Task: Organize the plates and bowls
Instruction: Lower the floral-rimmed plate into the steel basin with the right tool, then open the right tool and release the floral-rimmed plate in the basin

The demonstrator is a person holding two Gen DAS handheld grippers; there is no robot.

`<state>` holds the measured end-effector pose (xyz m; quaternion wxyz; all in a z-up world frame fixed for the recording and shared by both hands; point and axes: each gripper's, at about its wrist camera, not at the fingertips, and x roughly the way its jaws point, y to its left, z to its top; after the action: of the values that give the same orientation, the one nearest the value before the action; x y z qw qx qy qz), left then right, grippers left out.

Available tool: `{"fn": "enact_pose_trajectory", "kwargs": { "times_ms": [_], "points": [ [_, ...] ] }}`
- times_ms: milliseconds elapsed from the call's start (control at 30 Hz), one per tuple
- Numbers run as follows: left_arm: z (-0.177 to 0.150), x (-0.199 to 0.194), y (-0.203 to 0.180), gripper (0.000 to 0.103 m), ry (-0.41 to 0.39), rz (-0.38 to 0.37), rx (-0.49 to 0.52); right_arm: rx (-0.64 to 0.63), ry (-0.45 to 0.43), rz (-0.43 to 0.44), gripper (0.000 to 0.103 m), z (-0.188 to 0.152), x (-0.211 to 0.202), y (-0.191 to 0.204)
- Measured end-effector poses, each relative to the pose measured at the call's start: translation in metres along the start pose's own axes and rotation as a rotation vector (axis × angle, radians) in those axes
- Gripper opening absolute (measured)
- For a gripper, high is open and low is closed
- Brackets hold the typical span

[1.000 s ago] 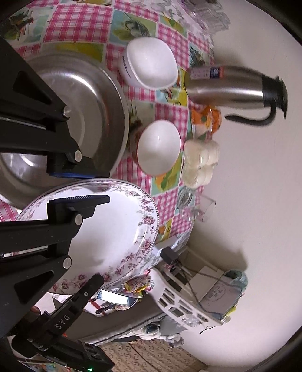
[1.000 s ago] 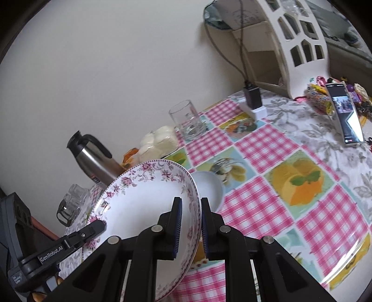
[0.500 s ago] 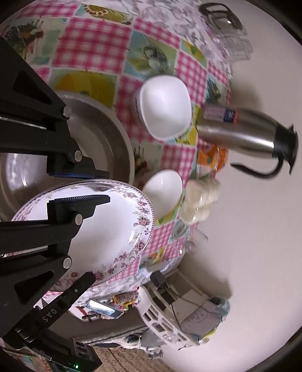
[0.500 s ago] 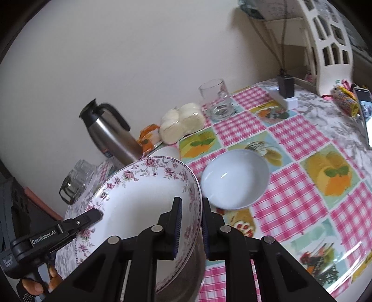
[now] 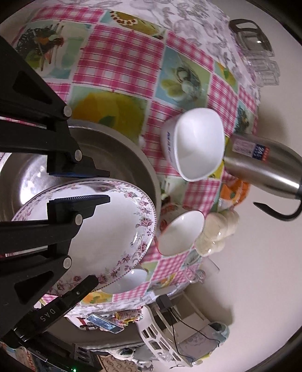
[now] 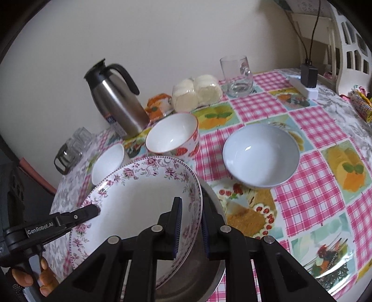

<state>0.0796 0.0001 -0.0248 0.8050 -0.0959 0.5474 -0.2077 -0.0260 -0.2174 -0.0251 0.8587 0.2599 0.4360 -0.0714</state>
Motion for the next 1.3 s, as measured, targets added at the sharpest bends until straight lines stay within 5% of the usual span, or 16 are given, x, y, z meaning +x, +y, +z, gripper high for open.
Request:
{"fn": "enact_pose_trajectory", "kwargs": {
  "times_ms": [1300],
  "points": [
    [-0.009, 0.043, 0.016, 0.016, 0.181, 0.106, -0.058, -0.099, 0.161, -0.082, 0.019, -0.013, 0.035, 0.007]
  ]
}}
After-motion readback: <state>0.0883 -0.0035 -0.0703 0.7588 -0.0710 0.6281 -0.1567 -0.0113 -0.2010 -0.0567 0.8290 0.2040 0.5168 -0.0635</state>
